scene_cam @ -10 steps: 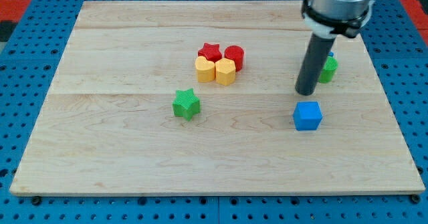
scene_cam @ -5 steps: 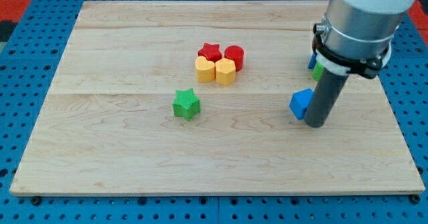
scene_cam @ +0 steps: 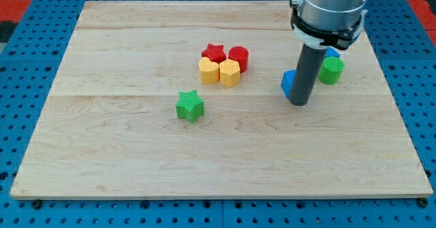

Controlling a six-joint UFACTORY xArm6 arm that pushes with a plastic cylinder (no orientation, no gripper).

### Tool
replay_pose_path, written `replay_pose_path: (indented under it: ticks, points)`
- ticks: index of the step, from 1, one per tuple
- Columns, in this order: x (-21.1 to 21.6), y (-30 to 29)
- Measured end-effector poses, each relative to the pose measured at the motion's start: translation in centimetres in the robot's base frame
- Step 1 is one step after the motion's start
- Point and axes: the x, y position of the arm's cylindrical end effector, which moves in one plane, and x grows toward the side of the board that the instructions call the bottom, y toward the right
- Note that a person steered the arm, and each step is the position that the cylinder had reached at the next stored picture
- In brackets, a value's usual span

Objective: Slide the blue cube towards left side of the blue triangle

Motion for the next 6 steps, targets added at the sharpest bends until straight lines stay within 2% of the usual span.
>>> replay_pose_path:
  ticks: [3,5,6]
  points:
    - [-5.2,0.0]
    - [-5.9,-4.5]
    - [-7.0,-3.7]
